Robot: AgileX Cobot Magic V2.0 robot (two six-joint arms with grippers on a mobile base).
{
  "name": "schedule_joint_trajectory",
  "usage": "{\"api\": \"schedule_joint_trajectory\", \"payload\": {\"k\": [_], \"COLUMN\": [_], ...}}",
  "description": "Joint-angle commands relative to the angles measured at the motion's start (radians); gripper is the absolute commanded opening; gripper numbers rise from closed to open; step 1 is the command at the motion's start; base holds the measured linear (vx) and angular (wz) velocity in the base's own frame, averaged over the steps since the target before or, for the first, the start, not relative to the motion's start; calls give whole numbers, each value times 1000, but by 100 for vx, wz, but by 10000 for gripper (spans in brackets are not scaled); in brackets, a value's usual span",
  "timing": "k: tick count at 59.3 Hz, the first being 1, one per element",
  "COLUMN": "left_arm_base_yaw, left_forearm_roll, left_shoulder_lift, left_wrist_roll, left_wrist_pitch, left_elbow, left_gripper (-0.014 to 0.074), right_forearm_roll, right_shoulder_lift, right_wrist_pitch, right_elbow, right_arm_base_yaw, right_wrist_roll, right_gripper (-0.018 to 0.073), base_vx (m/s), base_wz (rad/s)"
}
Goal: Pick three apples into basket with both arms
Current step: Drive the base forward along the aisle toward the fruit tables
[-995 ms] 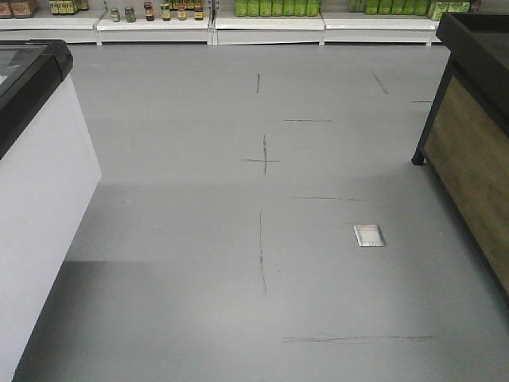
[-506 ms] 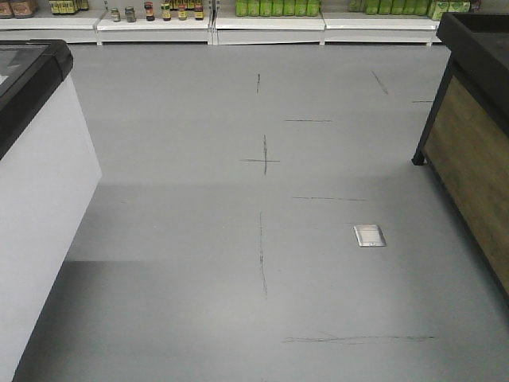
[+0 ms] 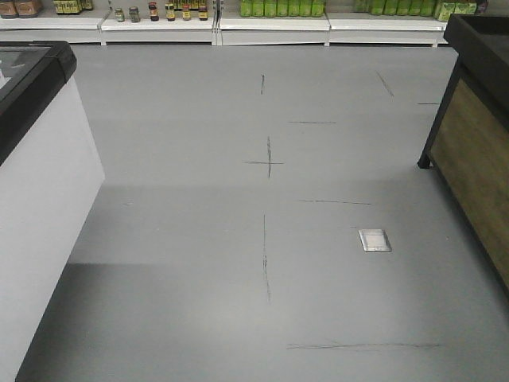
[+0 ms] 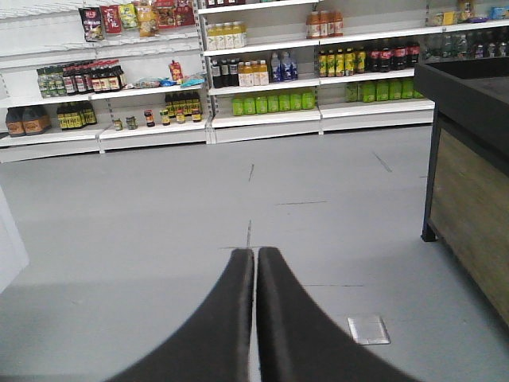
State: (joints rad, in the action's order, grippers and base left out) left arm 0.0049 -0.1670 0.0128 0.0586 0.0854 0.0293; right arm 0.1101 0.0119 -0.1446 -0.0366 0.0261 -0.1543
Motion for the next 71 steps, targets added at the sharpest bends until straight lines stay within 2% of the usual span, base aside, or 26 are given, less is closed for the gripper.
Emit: {"api": "schedule_joint_trajectory", "payload": {"k": [1, 71], "left_arm_base_yaw": [4, 4], "left_forearm_roll": [-2, -2], "left_shoulder_lift": [2, 2], "left_wrist_roll": [-6, -6], "left_wrist_pitch": [-68, -68], "left_elbow": [-26, -26], "left_gripper": [-6, -6], "right_forearm_roll": [13, 13], "right_shoulder_lift": [-12, -12], "right_wrist_pitch": [79, 79], "right_elbow": [-4, -4], "right_arm_base_yaw": [-6, -6], "right_wrist_roll": [12, 12], "right_gripper": [-5, -5], "base_vx": [10, 16], "base_wz": [3, -1]}}
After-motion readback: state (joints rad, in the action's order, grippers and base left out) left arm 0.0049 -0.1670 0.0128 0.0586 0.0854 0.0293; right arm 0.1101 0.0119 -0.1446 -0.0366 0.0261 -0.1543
